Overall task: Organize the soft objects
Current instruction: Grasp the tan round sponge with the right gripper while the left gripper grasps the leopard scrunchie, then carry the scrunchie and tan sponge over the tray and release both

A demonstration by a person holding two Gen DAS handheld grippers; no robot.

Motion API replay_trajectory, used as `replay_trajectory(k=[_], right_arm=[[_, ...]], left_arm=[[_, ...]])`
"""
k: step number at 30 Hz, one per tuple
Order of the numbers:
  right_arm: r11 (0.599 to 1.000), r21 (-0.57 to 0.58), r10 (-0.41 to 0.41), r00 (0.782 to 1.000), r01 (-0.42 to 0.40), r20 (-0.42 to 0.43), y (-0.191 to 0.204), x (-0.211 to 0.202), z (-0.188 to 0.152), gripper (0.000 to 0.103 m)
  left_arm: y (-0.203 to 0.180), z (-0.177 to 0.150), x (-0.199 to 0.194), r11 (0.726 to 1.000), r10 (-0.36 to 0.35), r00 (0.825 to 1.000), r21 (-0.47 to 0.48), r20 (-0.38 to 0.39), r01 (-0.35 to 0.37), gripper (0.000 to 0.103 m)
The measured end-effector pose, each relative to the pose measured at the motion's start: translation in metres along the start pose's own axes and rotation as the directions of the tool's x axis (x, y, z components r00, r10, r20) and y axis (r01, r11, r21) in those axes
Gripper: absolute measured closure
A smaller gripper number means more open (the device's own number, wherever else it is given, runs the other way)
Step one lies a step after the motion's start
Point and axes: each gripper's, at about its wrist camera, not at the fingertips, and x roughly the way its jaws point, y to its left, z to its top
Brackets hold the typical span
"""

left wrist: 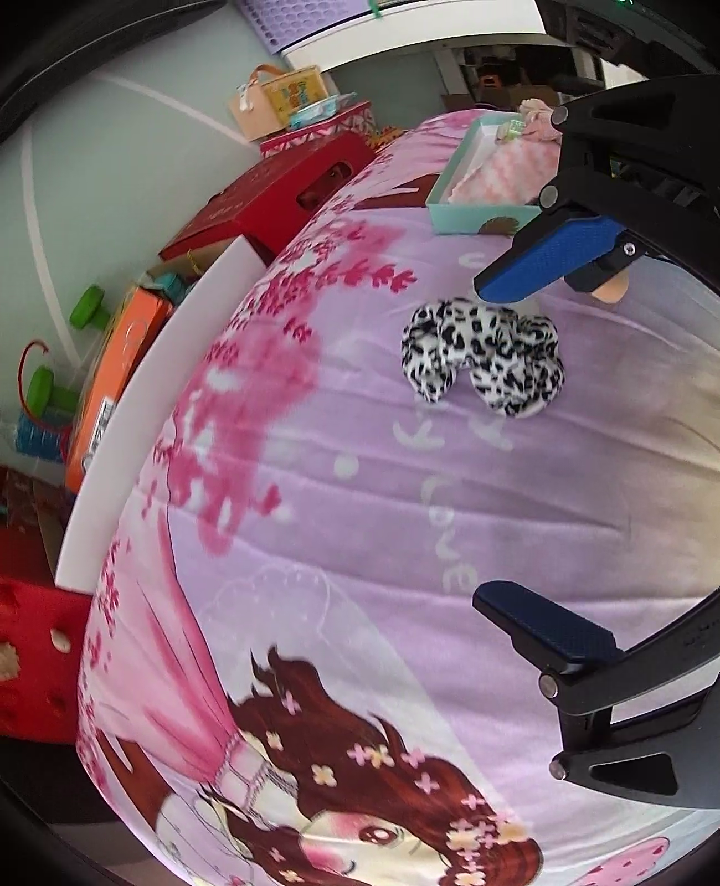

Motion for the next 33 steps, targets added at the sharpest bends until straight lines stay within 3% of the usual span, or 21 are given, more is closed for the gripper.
replay_trajectory(k=[8,11,13,17,27,33], right_arm=[[1.000,0.018,-0.013,1.000,0.012,0.027,-0.010,-0.013,0.004,0.051],[1.000,0.020,-0.013,1.000,0.012,0.026,-0.011,-0.013,0.004,0.051],[1.000,0.022,-0.011,1.000,0.010,0.023,-0.012,-0.013,0.004,0.051],[1.000,0.024,-0.008,1.000,0.008,0.023,-0.013,-0.013,0.005,0.051],[0.999,0.034,-0.005,1.000,0.005,0.018,-0.015,-0.012,0.004,0.051],[0.999,0.033,-0.003,1.000,0.002,0.027,-0.016,-0.014,0.005,0.051]], left_arm=[[-0.017,-0.003,0.011,0.998,-0.042,0.999,0.045,-0.006,0.042,0.005],[-0.020,-0.004,0.018,0.997,-0.064,0.998,0.045,-0.019,0.065,0.020],[-0.023,-0.005,0.022,0.997,-0.061,0.998,0.055,-0.024,0.062,0.023],[-0.027,-0.007,0.026,0.995,-0.061,0.998,0.075,-0.033,0.064,0.050],[-0.031,-0.009,0.026,0.990,-0.114,0.992,0.076,-0.050,0.117,0.078],[-0.031,-0.008,0.017,0.988,-0.131,0.991,0.076,-0.022,0.132,0.083]])
